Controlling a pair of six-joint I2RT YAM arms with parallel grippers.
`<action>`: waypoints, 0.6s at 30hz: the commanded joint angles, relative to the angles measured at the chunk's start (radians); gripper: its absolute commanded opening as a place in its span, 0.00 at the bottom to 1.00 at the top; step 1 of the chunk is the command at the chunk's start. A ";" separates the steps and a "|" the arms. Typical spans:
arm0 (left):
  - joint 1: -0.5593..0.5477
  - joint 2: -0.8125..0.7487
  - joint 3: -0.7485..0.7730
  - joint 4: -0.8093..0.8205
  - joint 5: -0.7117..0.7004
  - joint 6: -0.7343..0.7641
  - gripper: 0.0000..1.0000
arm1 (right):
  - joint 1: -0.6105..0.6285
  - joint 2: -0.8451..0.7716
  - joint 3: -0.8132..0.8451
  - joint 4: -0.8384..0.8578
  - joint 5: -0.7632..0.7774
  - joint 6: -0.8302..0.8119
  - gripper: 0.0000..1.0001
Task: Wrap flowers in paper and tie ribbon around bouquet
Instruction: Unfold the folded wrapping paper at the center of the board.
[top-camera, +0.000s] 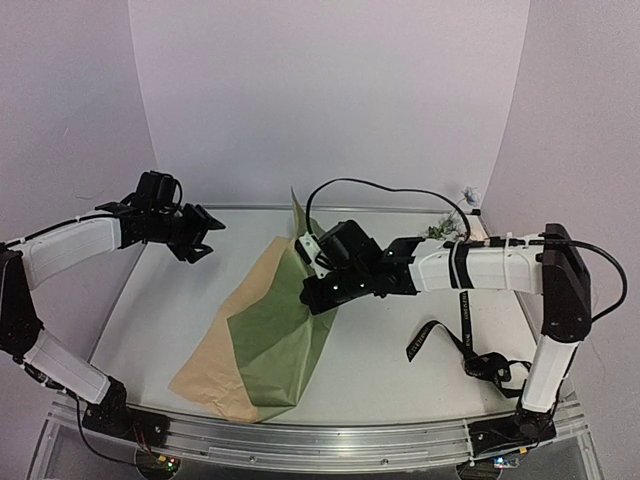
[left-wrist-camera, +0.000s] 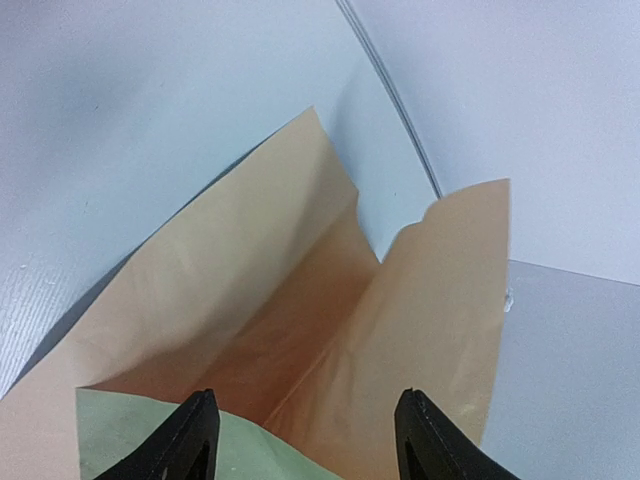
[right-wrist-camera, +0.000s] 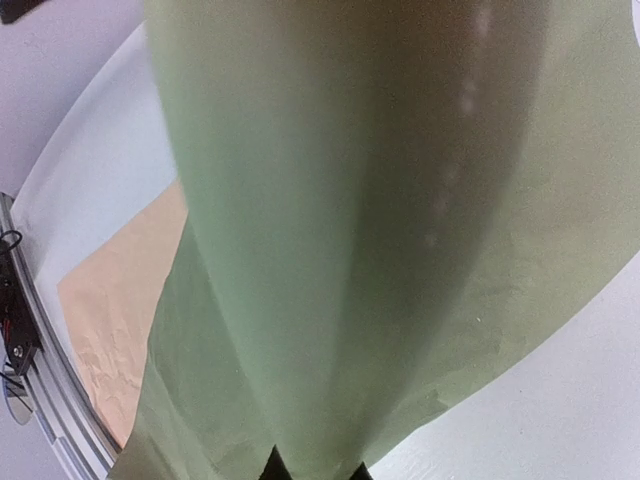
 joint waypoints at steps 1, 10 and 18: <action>0.038 0.059 -0.087 0.184 0.217 0.050 0.61 | 0.002 -0.087 -0.057 0.144 0.037 0.005 0.00; 0.038 0.331 -0.063 0.271 0.342 0.103 0.62 | -0.001 -0.094 -0.086 0.200 0.001 0.041 0.00; 0.039 0.413 -0.150 0.264 0.245 0.040 0.63 | -0.002 -0.112 -0.119 0.225 0.024 0.062 0.00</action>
